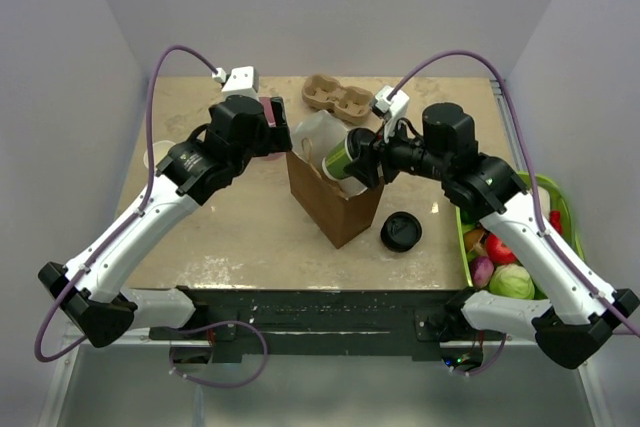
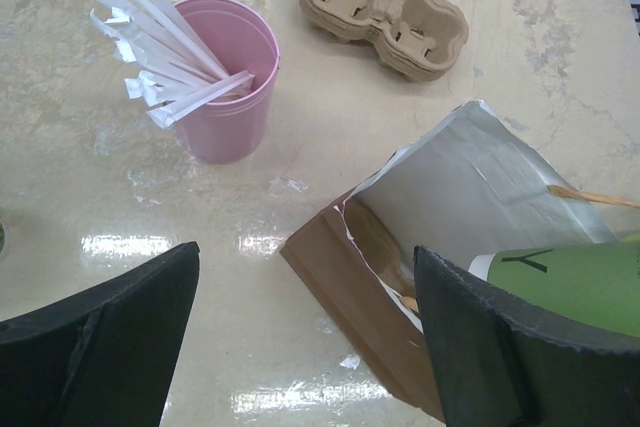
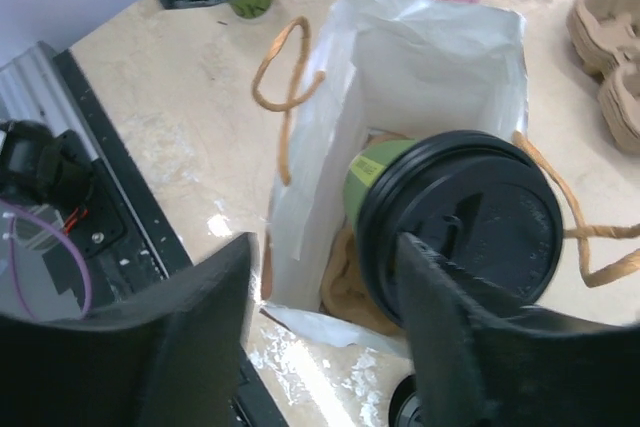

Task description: Pack the takeout coffee

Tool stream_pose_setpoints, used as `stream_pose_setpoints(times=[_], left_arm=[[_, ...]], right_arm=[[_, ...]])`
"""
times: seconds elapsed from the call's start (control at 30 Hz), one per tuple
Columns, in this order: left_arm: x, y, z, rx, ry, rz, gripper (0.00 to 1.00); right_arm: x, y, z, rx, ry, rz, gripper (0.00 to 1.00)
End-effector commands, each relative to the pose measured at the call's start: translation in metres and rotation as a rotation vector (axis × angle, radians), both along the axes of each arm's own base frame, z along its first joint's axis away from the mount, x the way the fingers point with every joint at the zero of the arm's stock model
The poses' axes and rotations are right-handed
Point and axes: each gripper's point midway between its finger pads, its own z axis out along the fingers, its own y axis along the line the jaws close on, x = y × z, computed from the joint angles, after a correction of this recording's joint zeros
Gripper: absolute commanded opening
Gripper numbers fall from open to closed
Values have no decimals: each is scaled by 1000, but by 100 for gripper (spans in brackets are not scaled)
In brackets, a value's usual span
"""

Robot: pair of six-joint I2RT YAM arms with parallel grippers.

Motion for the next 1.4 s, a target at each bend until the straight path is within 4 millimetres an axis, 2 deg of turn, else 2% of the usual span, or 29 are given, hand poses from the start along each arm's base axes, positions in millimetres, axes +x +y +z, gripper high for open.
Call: stream_pose_setpoints(times=[0.0,0.17,0.3,0.53,0.7,0.9,1.07,1.37], left_arm=[[2,2,14,-6,-48,1,93],[6,3,19,2,-65,17,94],[15,-5,19,9,-65,-22,96],[34,-23,17,6,-64,-109,96],[44,-34,0,33,-18,-144,95],[45,-43,-24,58,25,-195,91],[46,-46,-36,75,49,-212,85],[48,-48,-42,92,57,-227,82]], right_arm=[[20,-10,0,-44,3,-116,53],[26,-8,-12,-88,25,-112,16],[27,-4,-14,-95,20,-87,0],[29,-4,-36,-202,51,-45,0],[28,-2,-56,-293,84,-25,0],[27,-1,-76,-435,65,-34,0],[19,4,-98,-549,54,55,0],[18,-5,-134,-695,117,108,0]])
